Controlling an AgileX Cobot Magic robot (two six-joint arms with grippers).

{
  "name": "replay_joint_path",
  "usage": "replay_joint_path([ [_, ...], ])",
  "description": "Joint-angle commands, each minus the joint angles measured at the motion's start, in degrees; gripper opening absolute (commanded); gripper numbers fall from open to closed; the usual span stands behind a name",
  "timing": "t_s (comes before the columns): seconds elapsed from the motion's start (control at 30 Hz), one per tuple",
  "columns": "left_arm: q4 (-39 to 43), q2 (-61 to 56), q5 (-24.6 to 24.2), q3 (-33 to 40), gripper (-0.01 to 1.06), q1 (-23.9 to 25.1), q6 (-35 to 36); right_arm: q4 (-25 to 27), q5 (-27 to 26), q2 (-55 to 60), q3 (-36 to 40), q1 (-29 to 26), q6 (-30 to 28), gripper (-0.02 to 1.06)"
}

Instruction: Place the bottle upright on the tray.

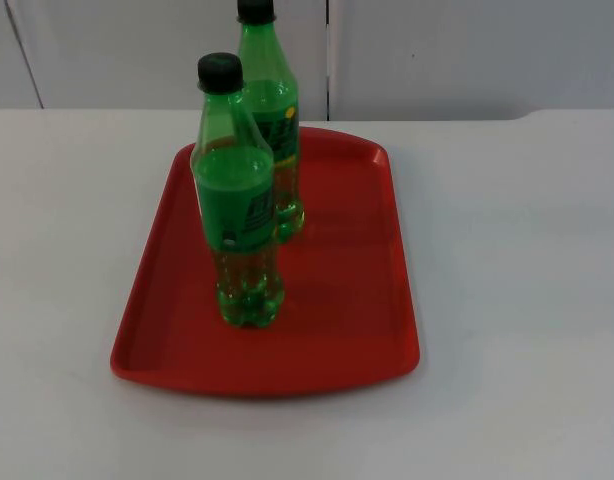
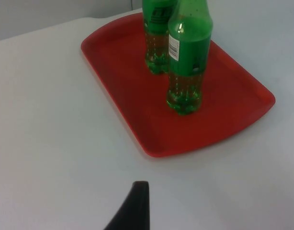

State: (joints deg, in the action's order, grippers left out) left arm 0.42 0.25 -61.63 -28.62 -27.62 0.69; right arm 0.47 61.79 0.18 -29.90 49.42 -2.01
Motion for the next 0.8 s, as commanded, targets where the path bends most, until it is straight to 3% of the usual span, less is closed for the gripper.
replay_joint_path([
  [0.0, -0.1, -0.2, 0.1, 0.3, 0.93, -0.3, -0.2, -0.1, 0.0, -0.2, 0.3, 0.4, 0.2, 1.05],
  [0.67, 0.0, -0.2, 0.1, 0.3, 0.93, -0.3, -0.2, -0.1, -0.1, -0.2, 0.3, 0.3, 0.2, 1.05],
  [0.77, 0.0, -0.2, 0.1, 0.3, 0.93, -0.3, -0.2, -0.1, -0.1, -0.2, 0.3, -1.6, 0.2, 1.05],
])
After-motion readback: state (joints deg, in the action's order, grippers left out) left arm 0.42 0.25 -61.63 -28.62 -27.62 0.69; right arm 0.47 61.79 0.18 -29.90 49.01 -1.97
